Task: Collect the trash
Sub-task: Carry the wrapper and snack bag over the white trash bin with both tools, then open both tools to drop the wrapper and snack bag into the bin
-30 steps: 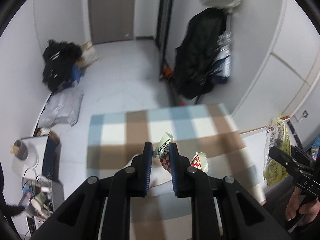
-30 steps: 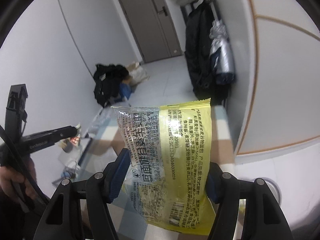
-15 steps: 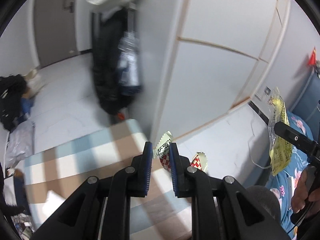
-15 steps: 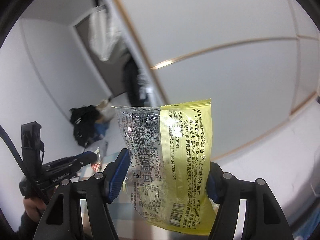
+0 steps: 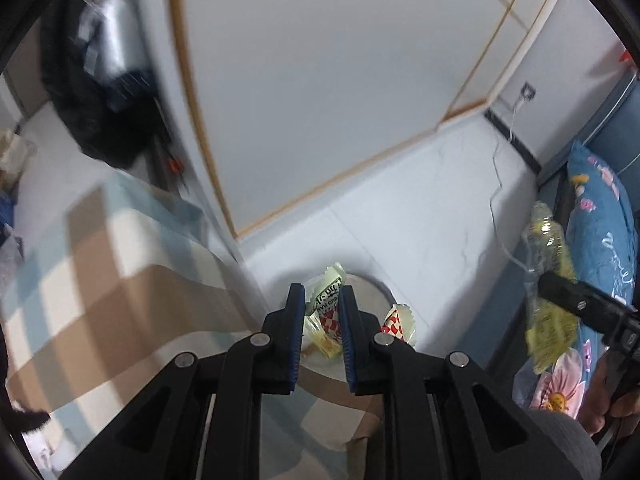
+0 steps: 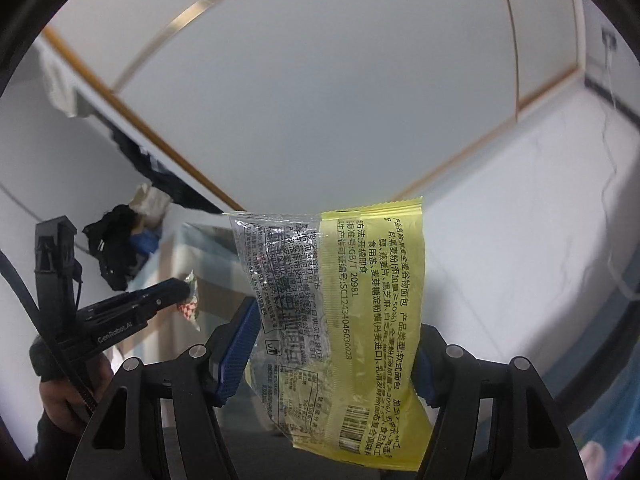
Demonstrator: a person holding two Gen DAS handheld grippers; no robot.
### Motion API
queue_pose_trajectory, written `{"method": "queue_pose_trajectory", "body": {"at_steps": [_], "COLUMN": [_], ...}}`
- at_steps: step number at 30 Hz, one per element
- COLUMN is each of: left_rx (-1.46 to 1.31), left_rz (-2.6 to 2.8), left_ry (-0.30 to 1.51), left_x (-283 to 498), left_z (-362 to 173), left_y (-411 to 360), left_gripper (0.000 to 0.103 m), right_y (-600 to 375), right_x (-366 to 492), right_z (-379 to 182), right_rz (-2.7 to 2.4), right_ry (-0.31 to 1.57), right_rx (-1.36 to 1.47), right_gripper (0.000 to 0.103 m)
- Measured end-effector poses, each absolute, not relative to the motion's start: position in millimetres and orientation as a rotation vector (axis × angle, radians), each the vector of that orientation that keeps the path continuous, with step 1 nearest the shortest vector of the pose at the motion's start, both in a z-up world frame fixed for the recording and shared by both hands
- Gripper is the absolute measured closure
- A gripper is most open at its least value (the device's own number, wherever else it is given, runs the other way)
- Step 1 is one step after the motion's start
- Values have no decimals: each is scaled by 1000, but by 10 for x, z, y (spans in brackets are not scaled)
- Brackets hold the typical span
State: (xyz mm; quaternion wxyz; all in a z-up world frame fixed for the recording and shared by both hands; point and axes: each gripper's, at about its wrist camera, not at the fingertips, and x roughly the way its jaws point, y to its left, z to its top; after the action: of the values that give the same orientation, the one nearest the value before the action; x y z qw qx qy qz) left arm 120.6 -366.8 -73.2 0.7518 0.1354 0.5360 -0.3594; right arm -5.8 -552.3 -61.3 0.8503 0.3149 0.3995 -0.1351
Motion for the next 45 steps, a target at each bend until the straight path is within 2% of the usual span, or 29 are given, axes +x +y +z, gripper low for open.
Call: {"method": "queue_pose_trajectory", "body": {"at_steps": [5, 12, 18, 20, 23, 26, 28, 41, 43, 45], "left_rx": [406, 465, 507, 475, 474, 490, 491, 604, 615, 649], "left_rz": [-755, -709, -677, -682, -672, -669, -652, -667, -664, -651], "left_ry": [1260, 1397, 1422, 1446, 1462, 1463, 1473, 1537, 1539, 1536], "left_x": [1268, 1388, 1395, 1433, 1442, 1443, 1466, 1350, 1329, 1302], "left_z": [-1121, -1581, -1649, -1687, -1731, -1752, -1800, -2009, -2021, -2028], "left_y": [-3938, -4078, -4193, -4196, -4224, -4274, -4313, -4509, -4524, -4533], "left_gripper": [90, 90, 90, 90, 90, 90, 90, 87, 83, 66], "right_y": [-5721, -5734, -5585, -5530, -5481, -5496, -5497, -5782, -5825, -5866], "right_x": [199, 642, 1022, 1084, 1139, 1104, 1074, 469, 396, 338], "right_z": [-1219, -1921, -2544, -2664, -2829, -2896, -2870, -2541, -2485, -2430], "right_rz": [-255, -191, -129, -113, -102, -96, -99, -244, -261, -278], "right_ry": [934, 1071, 1216, 1236, 1267, 1273, 1264, 1188, 1176, 1159], "right_rx": [801, 832, 818, 824, 844, 852, 832, 844, 848, 855], "right_gripper": [36, 35, 35, 30, 28, 24, 15, 14, 14, 14]}}
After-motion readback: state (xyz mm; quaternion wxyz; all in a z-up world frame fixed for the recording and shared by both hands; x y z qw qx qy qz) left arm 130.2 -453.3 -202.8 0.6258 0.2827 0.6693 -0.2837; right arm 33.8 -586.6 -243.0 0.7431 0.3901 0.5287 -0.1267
